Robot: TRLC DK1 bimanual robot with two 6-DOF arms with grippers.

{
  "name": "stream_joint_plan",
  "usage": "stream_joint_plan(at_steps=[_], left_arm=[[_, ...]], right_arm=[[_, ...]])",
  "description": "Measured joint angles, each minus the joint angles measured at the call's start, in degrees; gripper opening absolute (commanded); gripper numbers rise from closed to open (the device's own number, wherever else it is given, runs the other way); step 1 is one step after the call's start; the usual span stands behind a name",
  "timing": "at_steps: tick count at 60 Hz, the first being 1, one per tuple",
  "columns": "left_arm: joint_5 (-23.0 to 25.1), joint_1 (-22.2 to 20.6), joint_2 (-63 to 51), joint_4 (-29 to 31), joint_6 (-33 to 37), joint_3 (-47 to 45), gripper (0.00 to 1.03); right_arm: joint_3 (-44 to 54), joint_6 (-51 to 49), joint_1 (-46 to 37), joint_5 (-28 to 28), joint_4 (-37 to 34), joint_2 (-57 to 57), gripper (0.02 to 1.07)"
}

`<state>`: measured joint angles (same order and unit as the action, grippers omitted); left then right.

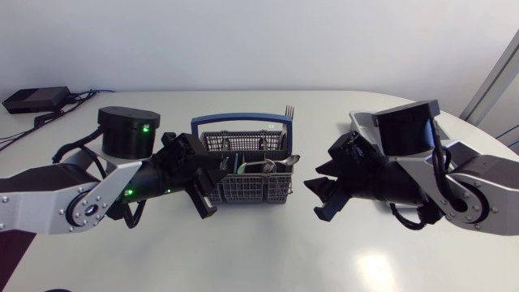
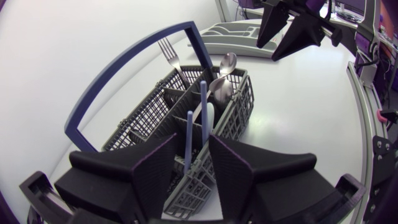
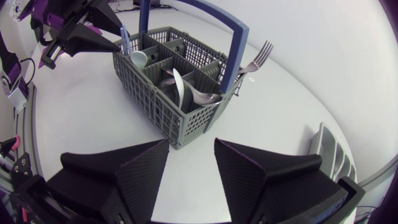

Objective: Unload the cutlery basket into the drawer organizer.

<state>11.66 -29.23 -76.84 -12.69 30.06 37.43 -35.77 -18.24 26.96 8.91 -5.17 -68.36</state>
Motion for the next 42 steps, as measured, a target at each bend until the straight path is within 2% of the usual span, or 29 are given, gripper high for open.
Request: stream_joint_plan(at_steps=[12, 23, 34, 42], left_arm=[[-1.25, -0.48, -0.59, -2.49, 0.02, 0.00, 0.04], [-1.51, -0.46, 0.00, -3.08, 0.00, -0.39, 0.04], [-1.31, 0.72, 6.32, -2.56, -0.11, -1.16, 0.04], [2.10, 2.49, 11.15, 0.79, -2.05, -1.09, 0.04]], right_arm=[[0.00, 0.02, 0.15, -0.02, 0.00, 0.00, 0.57], [0.00, 0.20, 1.38, -0.68, 0.00, 0.00, 0.57], [0.00, 0.46, 3.19, -1.97, -0.42, 0.00, 0.57], [0.00, 1.31, 4.44, -3.02, -0.92, 0.00, 0.57]])
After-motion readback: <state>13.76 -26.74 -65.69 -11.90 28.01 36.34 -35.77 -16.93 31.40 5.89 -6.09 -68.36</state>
